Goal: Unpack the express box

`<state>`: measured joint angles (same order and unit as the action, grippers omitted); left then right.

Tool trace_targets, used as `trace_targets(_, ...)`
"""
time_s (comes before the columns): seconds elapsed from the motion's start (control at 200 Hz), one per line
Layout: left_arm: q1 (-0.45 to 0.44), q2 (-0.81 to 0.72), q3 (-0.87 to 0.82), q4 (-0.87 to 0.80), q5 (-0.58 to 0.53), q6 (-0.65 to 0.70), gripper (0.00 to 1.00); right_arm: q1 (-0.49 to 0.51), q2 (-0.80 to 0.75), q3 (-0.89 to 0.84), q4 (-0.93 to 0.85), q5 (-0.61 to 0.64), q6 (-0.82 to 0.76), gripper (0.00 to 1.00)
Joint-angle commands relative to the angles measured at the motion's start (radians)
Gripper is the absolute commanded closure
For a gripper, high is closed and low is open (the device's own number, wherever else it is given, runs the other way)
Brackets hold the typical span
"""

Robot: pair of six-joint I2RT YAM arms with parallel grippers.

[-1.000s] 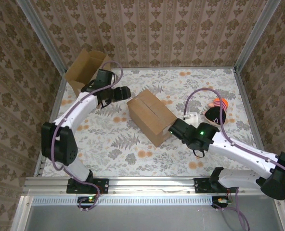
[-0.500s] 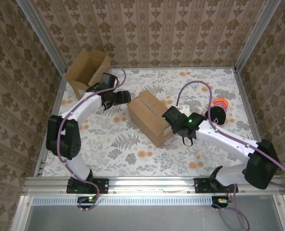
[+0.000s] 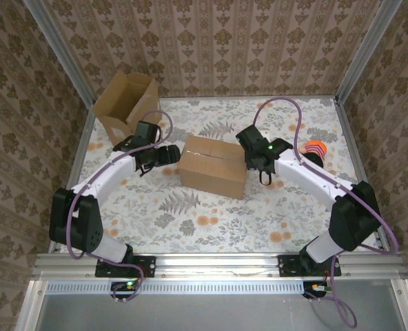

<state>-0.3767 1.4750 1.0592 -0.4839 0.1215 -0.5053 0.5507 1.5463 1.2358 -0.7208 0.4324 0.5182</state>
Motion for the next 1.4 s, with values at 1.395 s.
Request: trace_targets(1.395, 0.075, 0.141, 0.26, 0.0, -0.088, 0.108, 0.0, -0.025, -0.103, -0.09, 0.002, 0.012, 0.049, 1.0)
